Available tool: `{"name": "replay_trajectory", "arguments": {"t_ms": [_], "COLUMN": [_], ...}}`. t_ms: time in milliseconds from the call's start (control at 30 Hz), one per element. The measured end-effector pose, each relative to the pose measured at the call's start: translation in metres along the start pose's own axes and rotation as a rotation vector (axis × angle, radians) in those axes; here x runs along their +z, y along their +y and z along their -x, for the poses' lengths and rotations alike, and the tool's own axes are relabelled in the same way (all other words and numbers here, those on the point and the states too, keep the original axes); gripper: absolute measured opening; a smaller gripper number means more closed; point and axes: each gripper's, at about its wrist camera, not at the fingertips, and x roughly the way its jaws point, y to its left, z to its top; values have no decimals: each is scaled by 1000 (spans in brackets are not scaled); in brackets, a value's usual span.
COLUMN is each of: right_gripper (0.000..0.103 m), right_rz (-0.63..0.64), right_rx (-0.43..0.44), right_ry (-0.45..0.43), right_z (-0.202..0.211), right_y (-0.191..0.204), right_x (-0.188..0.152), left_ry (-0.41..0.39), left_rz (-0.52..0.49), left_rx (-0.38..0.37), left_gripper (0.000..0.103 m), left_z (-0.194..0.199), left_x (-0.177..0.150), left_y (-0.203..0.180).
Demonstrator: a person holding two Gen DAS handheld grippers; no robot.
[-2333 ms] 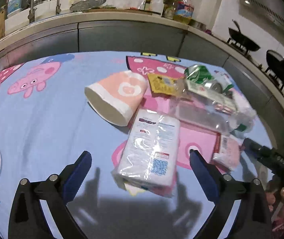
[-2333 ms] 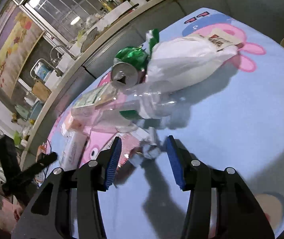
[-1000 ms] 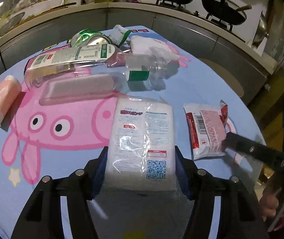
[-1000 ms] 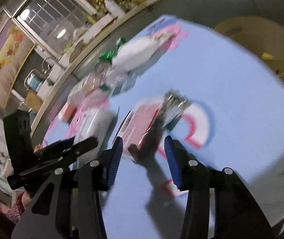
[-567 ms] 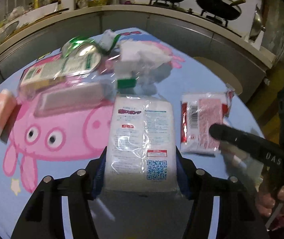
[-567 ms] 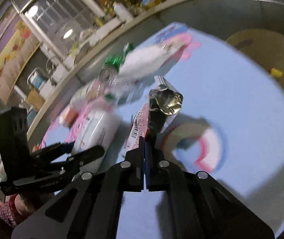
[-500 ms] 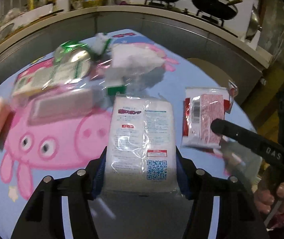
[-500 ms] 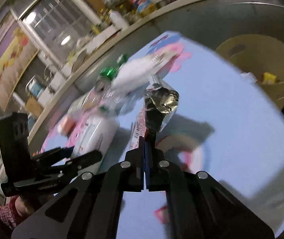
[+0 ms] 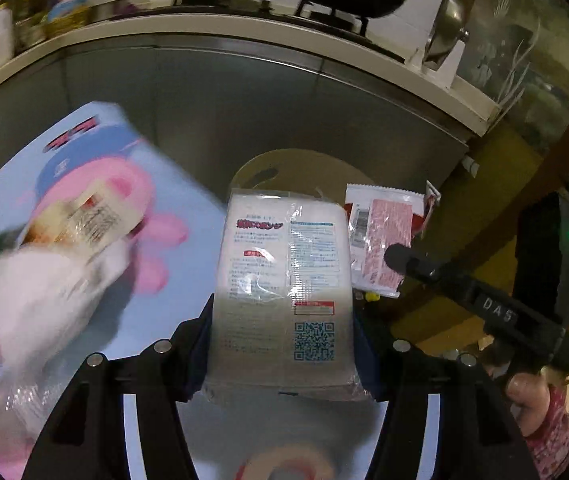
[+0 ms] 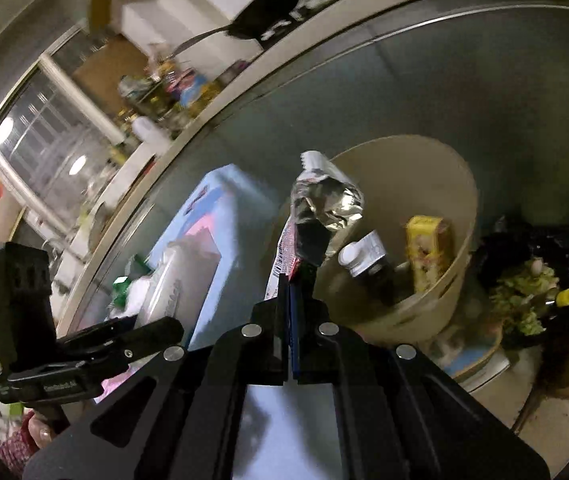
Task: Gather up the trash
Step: 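Drop the tissue pack and foil wrapper into the beige bin, then grasp the clear plastic bottle with the left tool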
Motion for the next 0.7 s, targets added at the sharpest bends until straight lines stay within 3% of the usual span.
{"name": "replay_trajectory", "arguments": {"t_ms": [67,100,133,167,200,233,300,467,700], "right_gripper": [0,1,3,4,10,31,49,49,49], "right_rz": [-13,-14,-13,-14,-15,-21,-50,-68,-46], "right_rx": [-26,-38,-48,-56,-61,-70,-83,-68,25], "right_ry": [7,10,14,18,22,25,-24,-68,-32], "right_z": [-7,-10,-14,-17,-19,-20,-12,2,5], "right_y": [-12,-17,-23,-27,-29,-32,-37,-38,-6], "right_x": [11,15,20,23,25,26,25,20,4], "left_ry": [14,19,23,23,17,13,23,-27,-102], "left_rz": [-18,-24,-28,-31,-34,-43,-56,-39,-6], "left_rx": [12,21,42,67,80,92,125,126,141], "left_gripper": [62,67,76,92,92,92,92,92,92], "left_z": [-19,-26,-35,-44,-48,-52,-58,-30,29], "left_x": [19,25,32,38,41,44,48,34,-16], "left_y": [-11,-15,-18,-21,-22,-24,-26,-19,-2]}}
